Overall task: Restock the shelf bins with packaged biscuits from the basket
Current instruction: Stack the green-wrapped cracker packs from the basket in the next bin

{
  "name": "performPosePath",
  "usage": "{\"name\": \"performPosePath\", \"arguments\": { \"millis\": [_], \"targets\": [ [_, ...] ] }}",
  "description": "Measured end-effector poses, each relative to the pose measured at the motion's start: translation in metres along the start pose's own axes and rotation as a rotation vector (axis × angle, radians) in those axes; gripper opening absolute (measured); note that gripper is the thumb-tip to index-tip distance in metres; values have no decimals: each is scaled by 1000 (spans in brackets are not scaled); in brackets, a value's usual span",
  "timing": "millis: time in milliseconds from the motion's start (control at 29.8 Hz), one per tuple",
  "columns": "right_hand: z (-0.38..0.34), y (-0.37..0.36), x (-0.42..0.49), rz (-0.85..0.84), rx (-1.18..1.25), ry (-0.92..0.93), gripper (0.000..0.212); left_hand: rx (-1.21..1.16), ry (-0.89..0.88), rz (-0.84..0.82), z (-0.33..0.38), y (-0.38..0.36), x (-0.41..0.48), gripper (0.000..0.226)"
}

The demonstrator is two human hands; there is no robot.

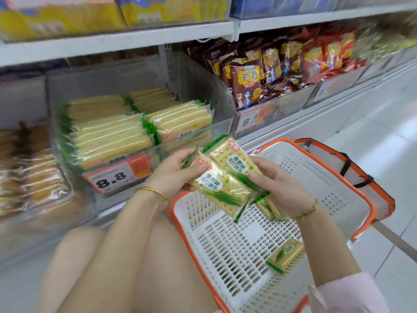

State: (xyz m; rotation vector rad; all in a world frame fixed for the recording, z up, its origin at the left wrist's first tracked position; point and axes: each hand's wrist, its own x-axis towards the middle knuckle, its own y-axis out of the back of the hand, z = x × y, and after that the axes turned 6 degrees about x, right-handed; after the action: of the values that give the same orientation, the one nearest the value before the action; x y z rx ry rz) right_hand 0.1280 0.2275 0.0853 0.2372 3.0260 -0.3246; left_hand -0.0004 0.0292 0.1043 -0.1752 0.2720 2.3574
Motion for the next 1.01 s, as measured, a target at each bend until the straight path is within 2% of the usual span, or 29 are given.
{"name": "performPosePath", "arguments": {
  "millis": [101, 268, 369, 469, 536, 637, 704, 838, 1005],
  "targets": [
    [-19, -11, 4, -57, -96, 30, 76, 13, -62, -33, 22, 6, -6, 46],
    [-56, -26, 17, -94, -202, 52, 80, 115, -230, 78, 63, 16, -7, 23],
    [-80, -34, 29, -54, -321, 107, 62, 170, -379, 217, 84, 28, -3, 28],
    [-101, -45, 52, 37, -507, 271, 51, 157, -449, 275, 96, 43, 4, 32],
    [-113, -49, 74, 133, -743, 446, 49, 190, -441, 319, 96, 55, 11, 39],
    [-117, -47, 110, 232, -1131, 719, 47, 479, -296, 527, 84, 71, 25, 52],
    [-113, -50, 131, 245, -1232, 797, 46, 611, -218, 642, 77, 77, 32, 54],
    [-108, -64, 165, 181, -1191, 677, 48, 685, -138, 708, 71, 79, 37, 58],
    [-102, -70, 199, 32, -1190, 281, 57, 818, -135, 689, 64, 79, 40, 59]
  ]
}}
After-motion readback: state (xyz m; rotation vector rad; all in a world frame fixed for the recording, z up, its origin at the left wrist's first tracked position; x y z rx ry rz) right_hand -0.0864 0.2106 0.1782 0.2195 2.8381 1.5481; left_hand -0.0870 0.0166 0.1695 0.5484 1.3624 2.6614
